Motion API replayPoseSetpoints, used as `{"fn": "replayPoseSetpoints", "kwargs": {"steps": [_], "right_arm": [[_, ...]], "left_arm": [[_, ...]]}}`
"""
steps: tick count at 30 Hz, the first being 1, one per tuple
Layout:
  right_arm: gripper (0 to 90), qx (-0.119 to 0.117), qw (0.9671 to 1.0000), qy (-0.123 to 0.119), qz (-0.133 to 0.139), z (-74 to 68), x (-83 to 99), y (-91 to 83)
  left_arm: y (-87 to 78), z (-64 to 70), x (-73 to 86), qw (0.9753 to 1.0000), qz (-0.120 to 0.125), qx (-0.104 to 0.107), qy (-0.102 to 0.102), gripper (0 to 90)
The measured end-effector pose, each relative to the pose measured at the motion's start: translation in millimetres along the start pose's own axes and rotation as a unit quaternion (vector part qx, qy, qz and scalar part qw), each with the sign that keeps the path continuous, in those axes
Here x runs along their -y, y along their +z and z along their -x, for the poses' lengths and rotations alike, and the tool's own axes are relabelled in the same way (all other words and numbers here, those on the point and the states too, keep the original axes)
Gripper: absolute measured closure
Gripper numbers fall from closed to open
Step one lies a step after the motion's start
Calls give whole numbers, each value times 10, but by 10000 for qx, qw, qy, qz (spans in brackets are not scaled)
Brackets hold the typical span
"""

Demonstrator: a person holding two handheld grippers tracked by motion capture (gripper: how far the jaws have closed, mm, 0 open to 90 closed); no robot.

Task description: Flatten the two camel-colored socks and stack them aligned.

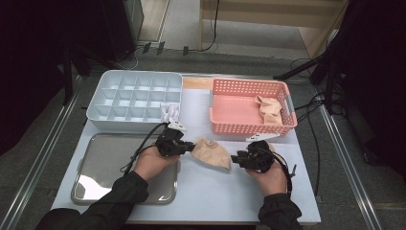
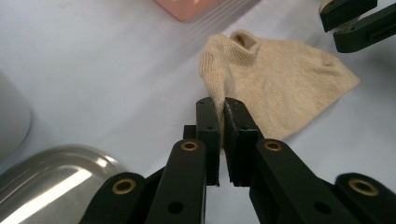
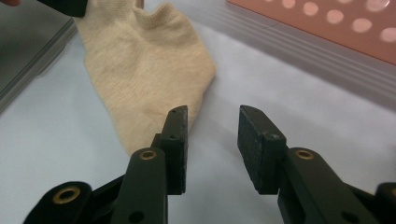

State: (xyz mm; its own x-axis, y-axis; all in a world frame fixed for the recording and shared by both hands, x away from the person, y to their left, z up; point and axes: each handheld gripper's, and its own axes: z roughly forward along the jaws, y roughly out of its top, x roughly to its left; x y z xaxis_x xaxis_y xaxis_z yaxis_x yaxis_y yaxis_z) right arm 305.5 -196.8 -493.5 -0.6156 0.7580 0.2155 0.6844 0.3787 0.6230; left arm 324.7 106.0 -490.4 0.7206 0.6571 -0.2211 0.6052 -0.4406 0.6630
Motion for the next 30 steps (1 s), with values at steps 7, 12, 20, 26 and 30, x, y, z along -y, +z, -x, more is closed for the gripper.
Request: {"fn": "replayPoseSetpoints", "kwargs": {"steps": [7,12,20,26,30], "right_arm": [[650,-68,9999,-99,-57,-43,-48,84],[647,-84,9998,-161,-76,-84,-80,132],[646,-112,9995,-273,-75,-184,-147,226],[640,-162,9990,-375,-166,-265,-163,307],[628,-152,9986,-477,-196,-329,-157,370]], "left_arm": [[-171,-41,129,9998,7,24,-208,867],[-267,-111,245,9991,52,19,-409,863],[-346,-145,330,9986,32,12,-527,861],[-345,-143,366,9985,-4,-33,-552,859],[-339,-143,379,9984,-12,-43,-563,858]]}}
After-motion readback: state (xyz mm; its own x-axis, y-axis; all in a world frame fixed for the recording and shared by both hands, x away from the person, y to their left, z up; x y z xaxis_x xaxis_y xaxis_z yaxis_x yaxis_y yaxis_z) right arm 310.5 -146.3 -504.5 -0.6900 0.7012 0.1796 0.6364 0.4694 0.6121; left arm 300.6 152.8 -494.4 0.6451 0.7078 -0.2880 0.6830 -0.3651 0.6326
